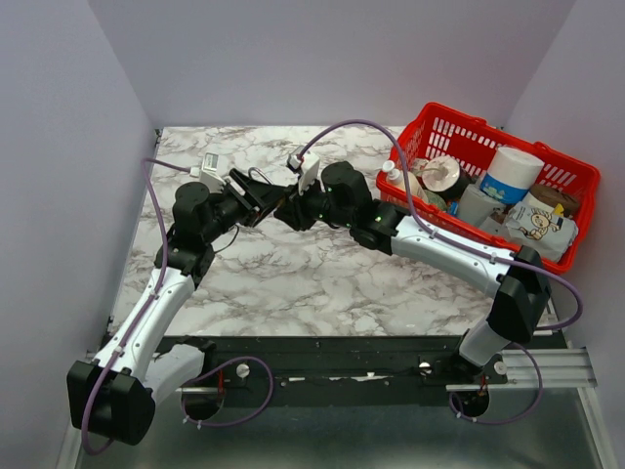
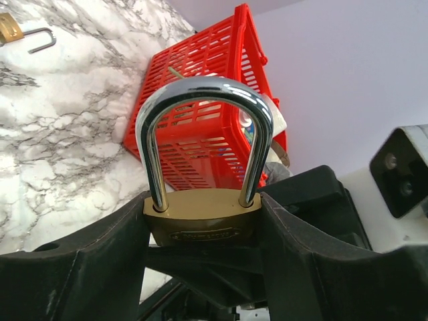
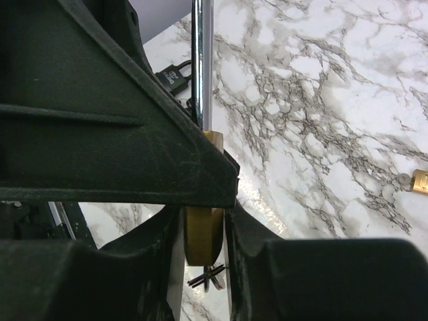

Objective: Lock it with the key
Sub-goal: Lock the lock.

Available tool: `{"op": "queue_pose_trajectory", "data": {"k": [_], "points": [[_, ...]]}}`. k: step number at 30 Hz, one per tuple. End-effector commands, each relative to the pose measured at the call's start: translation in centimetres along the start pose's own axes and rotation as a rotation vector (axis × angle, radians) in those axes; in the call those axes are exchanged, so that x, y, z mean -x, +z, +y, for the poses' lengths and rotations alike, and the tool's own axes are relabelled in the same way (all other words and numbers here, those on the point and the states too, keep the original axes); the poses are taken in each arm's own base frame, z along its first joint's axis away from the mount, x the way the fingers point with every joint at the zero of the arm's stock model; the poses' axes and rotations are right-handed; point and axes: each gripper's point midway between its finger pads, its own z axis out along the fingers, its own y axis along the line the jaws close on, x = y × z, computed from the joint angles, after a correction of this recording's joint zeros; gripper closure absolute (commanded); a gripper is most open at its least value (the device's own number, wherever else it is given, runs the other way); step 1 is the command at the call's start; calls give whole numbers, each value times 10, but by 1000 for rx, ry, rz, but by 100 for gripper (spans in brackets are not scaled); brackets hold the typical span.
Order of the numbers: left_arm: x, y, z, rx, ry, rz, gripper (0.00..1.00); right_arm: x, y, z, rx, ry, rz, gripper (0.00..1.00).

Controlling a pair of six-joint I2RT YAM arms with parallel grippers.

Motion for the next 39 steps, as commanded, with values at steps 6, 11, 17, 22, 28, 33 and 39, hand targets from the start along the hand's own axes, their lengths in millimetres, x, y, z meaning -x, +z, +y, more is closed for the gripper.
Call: {"op": "queue_pose_trajectory", "data": {"k": [6,11,17,22,28,33,39], "points": [[12,-6,-11,-10,-3,-17,100,1,-36,13,130,23,9,39],[13,-4,-12,-11,-14,-15,100,-2,-46,9,120,-37,5,47],[10,-4,-8,-4,-26,-7,100,4,-43,9,131,-76,-11,54],[11,-5,-10,-10,-25,-5,100,5,-36,8,136,-75,-6,57],[7,-7,-14,-23,-28,5,100,1,-26,6,133,-70,10,57],[5,-7,-14,-27,-28,8,100,3,-23,8,144,-70,8,64],[3,-7,-9,-14,-34,10,100,3,-19,8,150,-67,10,65]]}}
